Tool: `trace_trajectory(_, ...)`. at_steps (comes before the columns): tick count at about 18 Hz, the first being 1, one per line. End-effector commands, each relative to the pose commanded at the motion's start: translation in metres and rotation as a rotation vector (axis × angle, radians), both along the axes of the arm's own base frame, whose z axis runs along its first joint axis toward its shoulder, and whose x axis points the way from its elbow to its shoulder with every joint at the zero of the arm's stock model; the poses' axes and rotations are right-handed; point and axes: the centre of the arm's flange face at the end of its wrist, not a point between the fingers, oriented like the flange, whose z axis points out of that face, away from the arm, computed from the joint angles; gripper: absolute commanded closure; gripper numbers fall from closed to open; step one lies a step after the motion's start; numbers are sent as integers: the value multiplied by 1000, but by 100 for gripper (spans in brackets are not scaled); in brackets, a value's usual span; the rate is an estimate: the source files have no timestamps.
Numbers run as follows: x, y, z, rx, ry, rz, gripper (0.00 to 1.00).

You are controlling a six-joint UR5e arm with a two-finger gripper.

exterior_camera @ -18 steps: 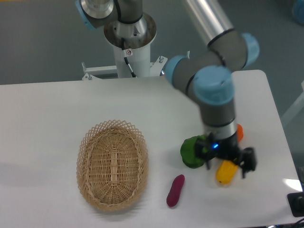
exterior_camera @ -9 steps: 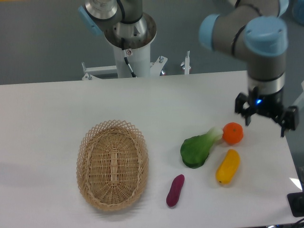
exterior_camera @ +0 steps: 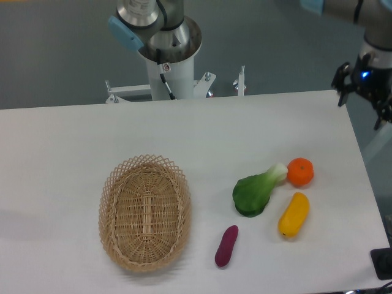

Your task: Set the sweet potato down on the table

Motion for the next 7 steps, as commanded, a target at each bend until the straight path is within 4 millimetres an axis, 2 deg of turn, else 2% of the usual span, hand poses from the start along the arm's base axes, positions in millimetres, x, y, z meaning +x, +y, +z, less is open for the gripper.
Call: trace_trajectory(7, 4, 6, 1, 6, 4, 2, 0)
